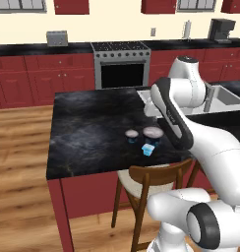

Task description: Stack the yogurt containers by placing the smaller containers on top of the larger containers.

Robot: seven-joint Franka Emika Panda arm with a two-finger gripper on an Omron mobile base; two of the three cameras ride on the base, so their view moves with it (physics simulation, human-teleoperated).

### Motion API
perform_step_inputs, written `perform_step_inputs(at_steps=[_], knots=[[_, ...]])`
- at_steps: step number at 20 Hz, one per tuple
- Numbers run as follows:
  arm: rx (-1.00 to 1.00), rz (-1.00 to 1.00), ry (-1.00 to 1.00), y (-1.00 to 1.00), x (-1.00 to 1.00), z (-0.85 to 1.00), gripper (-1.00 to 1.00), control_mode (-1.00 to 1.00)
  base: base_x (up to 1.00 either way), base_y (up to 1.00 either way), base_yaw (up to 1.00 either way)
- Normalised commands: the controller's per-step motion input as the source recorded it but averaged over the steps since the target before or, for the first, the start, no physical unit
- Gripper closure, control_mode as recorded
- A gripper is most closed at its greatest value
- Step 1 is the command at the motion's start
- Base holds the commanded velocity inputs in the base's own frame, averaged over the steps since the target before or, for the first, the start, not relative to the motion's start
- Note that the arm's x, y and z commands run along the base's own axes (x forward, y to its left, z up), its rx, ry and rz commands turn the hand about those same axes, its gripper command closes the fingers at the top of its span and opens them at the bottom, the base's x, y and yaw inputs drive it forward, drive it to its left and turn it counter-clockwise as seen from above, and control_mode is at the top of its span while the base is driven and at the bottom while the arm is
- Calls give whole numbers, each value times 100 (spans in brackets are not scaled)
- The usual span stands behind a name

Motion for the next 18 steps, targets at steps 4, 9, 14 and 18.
perform_step_inputs(at_steps=[4,9,14,18], knots=[[0,0,0,20,24,-8,-100,-100,0,0,0],[-1,0,0,13,33,-11,-100,-100,0,0,0],[-2,0,0,7,39,-16,-100,-100,0,0,0],[0,0,0,2,39,-14,-100,-100,0,0,0]])
